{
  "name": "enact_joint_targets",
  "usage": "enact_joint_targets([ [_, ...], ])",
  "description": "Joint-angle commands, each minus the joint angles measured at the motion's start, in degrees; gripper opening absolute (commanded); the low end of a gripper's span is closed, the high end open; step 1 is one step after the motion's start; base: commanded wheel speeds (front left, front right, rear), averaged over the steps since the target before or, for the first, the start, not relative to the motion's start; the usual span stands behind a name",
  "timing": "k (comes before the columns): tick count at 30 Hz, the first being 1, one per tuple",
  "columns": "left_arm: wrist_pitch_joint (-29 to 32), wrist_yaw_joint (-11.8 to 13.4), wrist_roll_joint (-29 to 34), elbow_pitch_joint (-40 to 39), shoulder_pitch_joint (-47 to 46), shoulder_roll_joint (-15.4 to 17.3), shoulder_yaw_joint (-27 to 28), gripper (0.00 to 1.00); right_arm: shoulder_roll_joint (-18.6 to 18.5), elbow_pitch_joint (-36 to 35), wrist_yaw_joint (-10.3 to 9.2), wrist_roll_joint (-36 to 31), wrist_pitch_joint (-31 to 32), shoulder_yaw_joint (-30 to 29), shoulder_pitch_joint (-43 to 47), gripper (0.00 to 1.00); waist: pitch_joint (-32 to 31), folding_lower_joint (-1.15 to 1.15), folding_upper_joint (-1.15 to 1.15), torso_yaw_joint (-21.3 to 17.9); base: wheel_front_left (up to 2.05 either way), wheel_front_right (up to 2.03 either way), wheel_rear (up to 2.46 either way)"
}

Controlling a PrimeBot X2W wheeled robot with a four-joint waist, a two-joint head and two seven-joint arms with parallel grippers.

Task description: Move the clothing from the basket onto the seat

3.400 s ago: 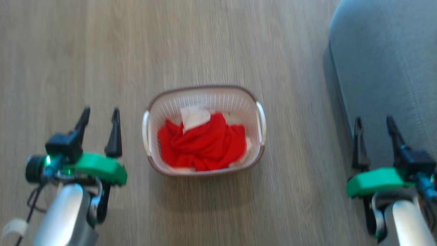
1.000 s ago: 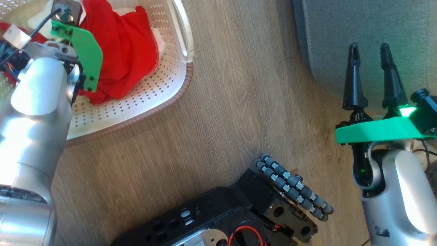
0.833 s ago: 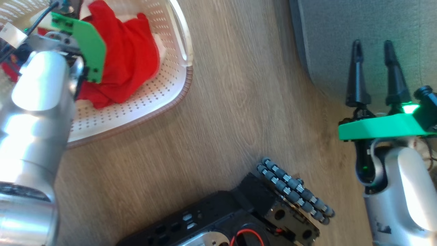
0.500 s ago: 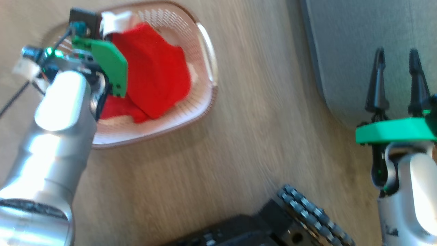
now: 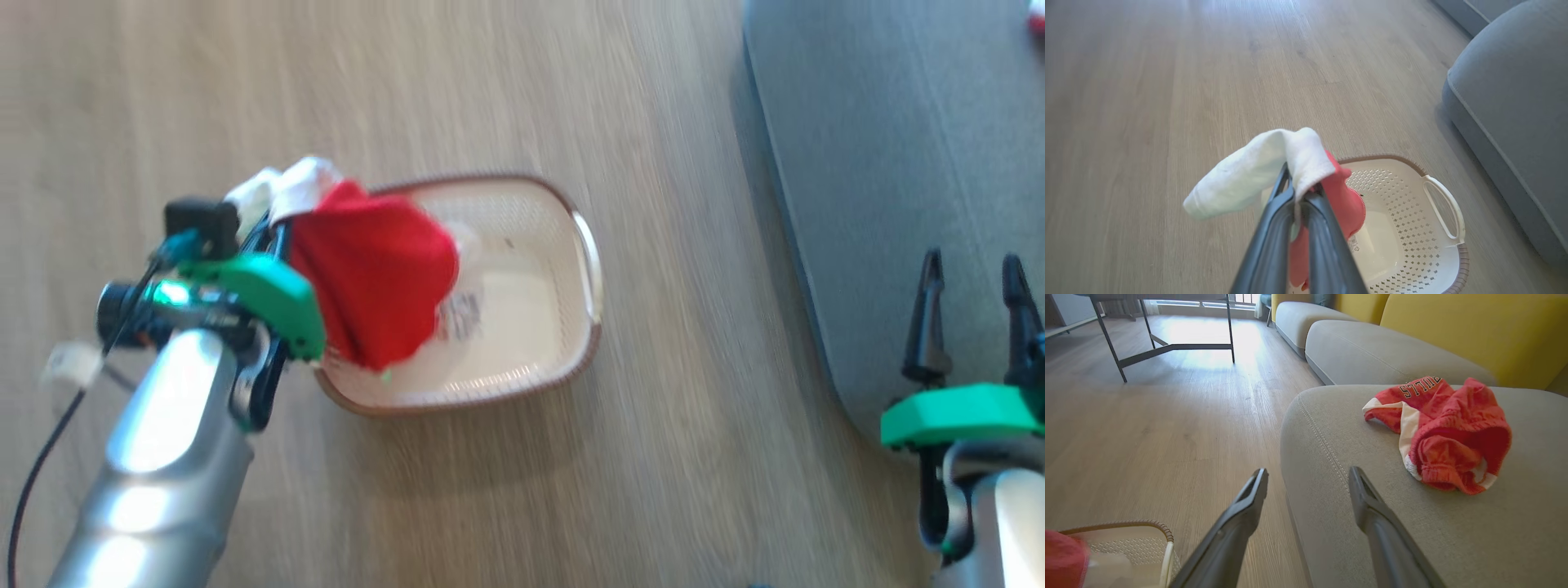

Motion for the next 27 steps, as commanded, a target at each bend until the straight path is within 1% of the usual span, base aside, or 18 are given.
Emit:
enact_joint_targets([
  [1, -0.9, 1.3, -0.8, -4.8, 1.8, 2.7, 2.8, 0.0, -0.5, -1.4, 0.4, -0.6, -0.7, 0.4, 1.4, 1.0, -6.9, 0.01, 0.0, 3.7, 0.0, 0.0, 0.0],
  [7, -0.5, 5.6, -2.5, -17.4, 12.7, 5.5, 5.6, 0.0, -0.5, -1.2, 0.4, -2.0, -0.7, -0.4, 4.4, 1.0, -12.7, 0.01, 0.0, 4.5, 0.0, 0.0, 0.0],
  [13, 1.5, 8.6, -2.5, -28.2, 22.1, 9.1, 6.8, 0.0, -0.8, -0.6, 0.4, -3.7, -0.7, -0.1, 7.3, 1.0, -18.0, 0.01, 0.0, 5.2, 0.0, 0.0, 0.0],
  [19, 2.0, 10.2, -2.5, -34.7, 29.8, 13.1, 8.7, 0.0, -2.6, 0.5, 0.4, -3.5, -0.7, 1.0, 9.6, 1.0, -21.9, 0.01, 0.0, 5.1, 0.0, 0.0, 0.0],
  [20, 2.0, 10.2, -2.5, -34.7, 29.8, 13.1, 8.7, 0.0, -2.6, 0.5, 0.4, -3.5, -0.7, 1.0, 9.6, 1.0, -21.9, 0.01, 0.0, 5.1, 0.0, 0.0, 0.0],
  [23, 1.6, 10.5, -2.7, -37.1, 32.2, 14.7, 9.9, 0.0, -3.7, 0.8, 0.4, -3.3, -0.7, 1.5, 10.0, 1.0, -22.3, 0.01, 0.0, 5.1, 0.0, 0.0, 0.0],
  [27, 1.7, 10.8, -3.0, -39.1, 34.0, 15.8, 10.5, 0.0, -5.0, 1.2, 0.4, -2.9, -0.7, 2.4, 10.1, 1.0, -22.6, 0.01, 0.0, 5.0, 0.0, 0.0, 0.0],
])
